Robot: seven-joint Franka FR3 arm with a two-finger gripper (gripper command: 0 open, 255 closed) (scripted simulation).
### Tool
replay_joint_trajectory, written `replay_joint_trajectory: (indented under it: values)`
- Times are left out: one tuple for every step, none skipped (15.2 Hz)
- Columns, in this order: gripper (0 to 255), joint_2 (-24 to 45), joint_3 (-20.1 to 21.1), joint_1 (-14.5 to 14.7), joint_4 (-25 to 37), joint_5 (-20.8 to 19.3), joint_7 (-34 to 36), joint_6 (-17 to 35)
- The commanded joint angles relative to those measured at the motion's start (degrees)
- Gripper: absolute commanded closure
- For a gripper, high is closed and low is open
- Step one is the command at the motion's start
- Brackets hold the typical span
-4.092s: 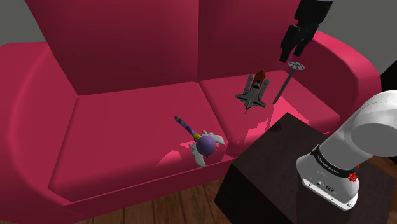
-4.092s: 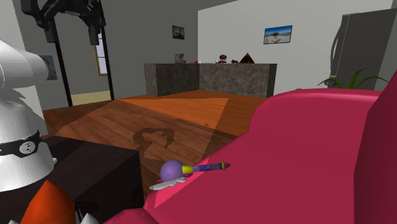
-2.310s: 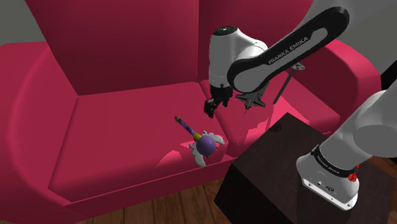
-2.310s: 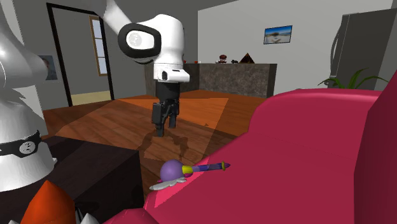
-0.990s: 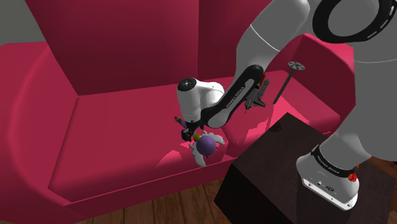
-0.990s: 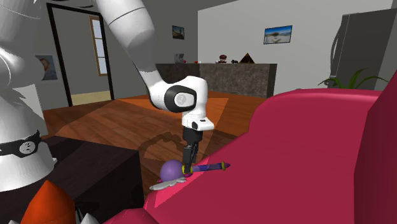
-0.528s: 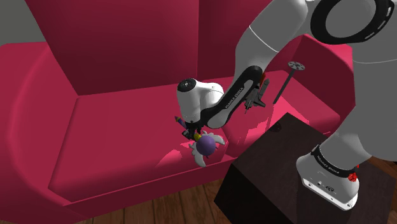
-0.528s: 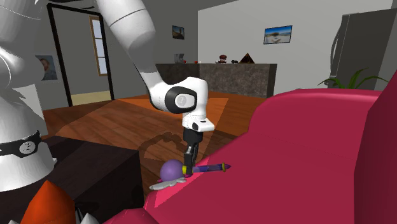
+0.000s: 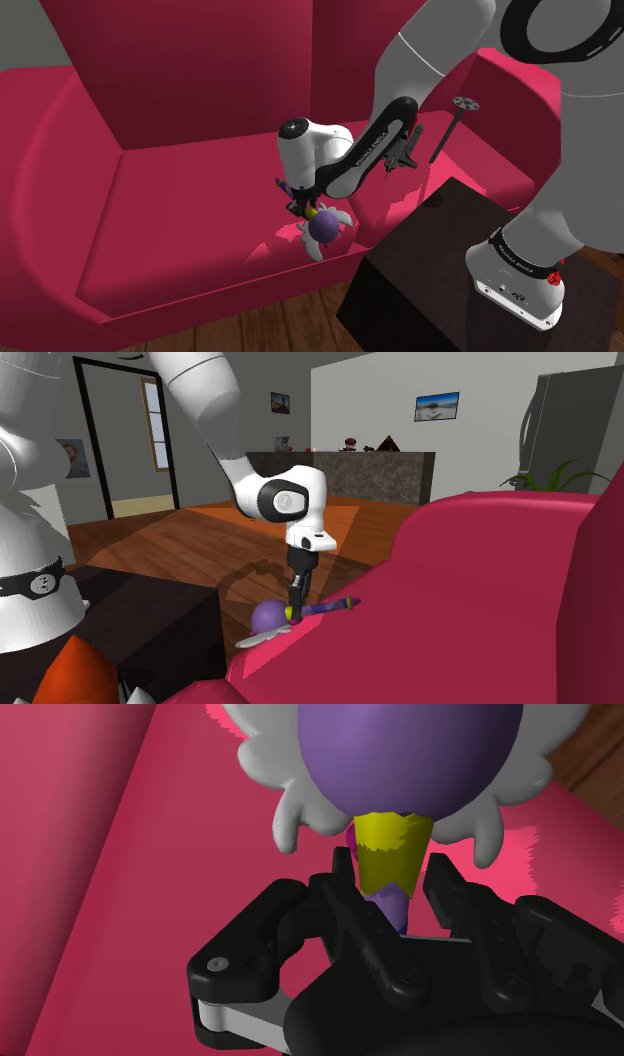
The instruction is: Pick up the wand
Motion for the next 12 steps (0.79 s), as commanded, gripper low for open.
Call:
replay_joint_trajectory:
  values:
    - [255, -1.3, 0.6, -0.5, -0.2, 0.7, -0.8, -1.0]
    - [255, -2.0, 0.9, -0.8, -0.4, 1.1, -1.1, -1.4]
    - [255, -2.7, 1.2, -1.0, -0.6, 1.5, -1.4, -1.9]
    - [255, -3.4, 1.5, -1.2, -0.8, 1.9, -1.7, -2.4]
    - [255, -4.1, 1.8, -1.4, -1.0, 2.3, -2.0, -2.9]
    - [255, -4.8, 2.1, -1.6, -1.1, 2.7, -2.3, -3.4]
    - [255, -5.4, 2.3, -1.8, -1.3, 3.1, -2.7, -3.8]
    - [255, -6.1, 2.6, -2.0, -1.4, 3.5, -3.0, -4.4]
    - [255, -6.8, 2.9, -2.2, -1.5, 3.9, -3.3, -4.9]
    - [255, -7.4, 3.2, -2.4, -1.6, 4.3, -3.6, -5.4]
    - [255, -8.1, 3.4, -2.6, -1.7, 4.8, -4.0, -5.9]
    - [255, -8.2, 3.5, -2.6, -1.7, 4.8, -4.0, -6.0]
